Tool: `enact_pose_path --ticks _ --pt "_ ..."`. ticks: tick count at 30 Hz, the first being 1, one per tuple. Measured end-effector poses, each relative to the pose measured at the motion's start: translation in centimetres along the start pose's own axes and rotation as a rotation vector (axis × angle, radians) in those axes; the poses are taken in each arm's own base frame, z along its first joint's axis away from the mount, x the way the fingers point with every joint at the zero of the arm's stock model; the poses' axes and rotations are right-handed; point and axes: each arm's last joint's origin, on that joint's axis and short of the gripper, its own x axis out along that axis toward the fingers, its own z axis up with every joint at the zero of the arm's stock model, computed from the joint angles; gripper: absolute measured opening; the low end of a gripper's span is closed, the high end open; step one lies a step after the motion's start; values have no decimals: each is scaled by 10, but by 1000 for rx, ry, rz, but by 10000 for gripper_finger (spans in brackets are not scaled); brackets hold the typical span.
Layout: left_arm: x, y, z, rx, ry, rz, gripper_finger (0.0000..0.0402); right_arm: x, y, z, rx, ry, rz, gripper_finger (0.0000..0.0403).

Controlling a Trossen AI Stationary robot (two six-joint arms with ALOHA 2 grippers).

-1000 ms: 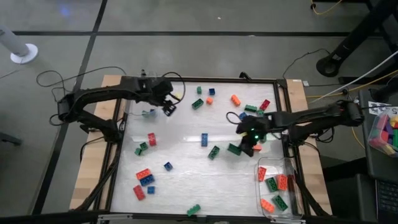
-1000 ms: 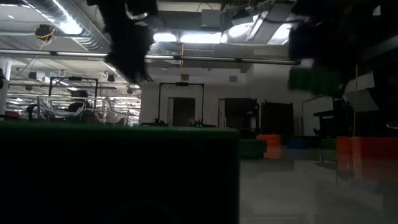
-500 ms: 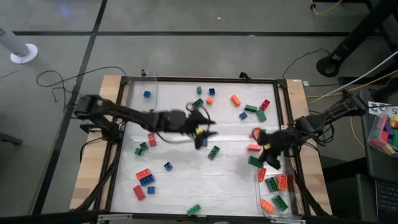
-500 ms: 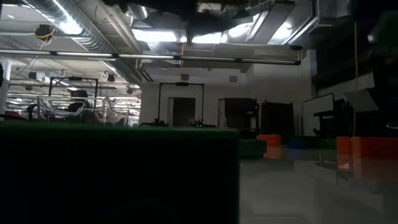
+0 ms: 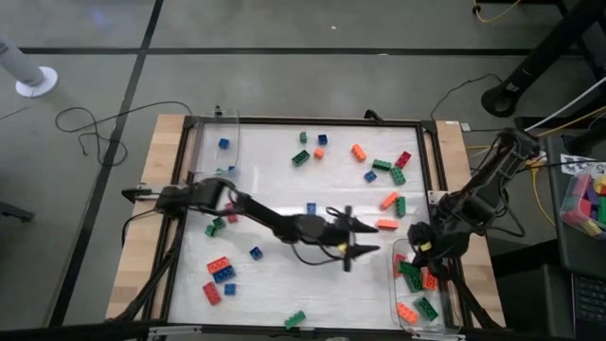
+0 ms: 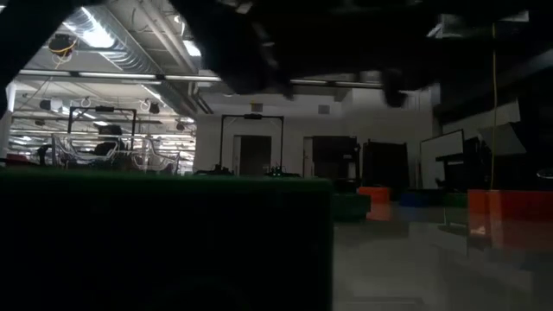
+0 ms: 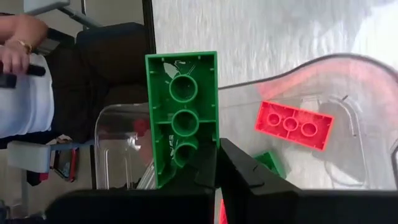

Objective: Sort blocks by size
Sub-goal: Put the 8 stud green game piece into the bottom transparent bin

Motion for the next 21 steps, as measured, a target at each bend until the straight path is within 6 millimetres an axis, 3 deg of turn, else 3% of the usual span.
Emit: enact_pose_path --ticks 4,10,21 --pt "31 -5 -7 1 -12 -1 224 0 1 -5 -3 21 -4 11" --pt "59 -12 7 41 47 32 224 7 1 -7 -9 48 -43 12" --pt "59 -24 -3 95 186 50 224 13 2 -5 -15 9 -83 12"
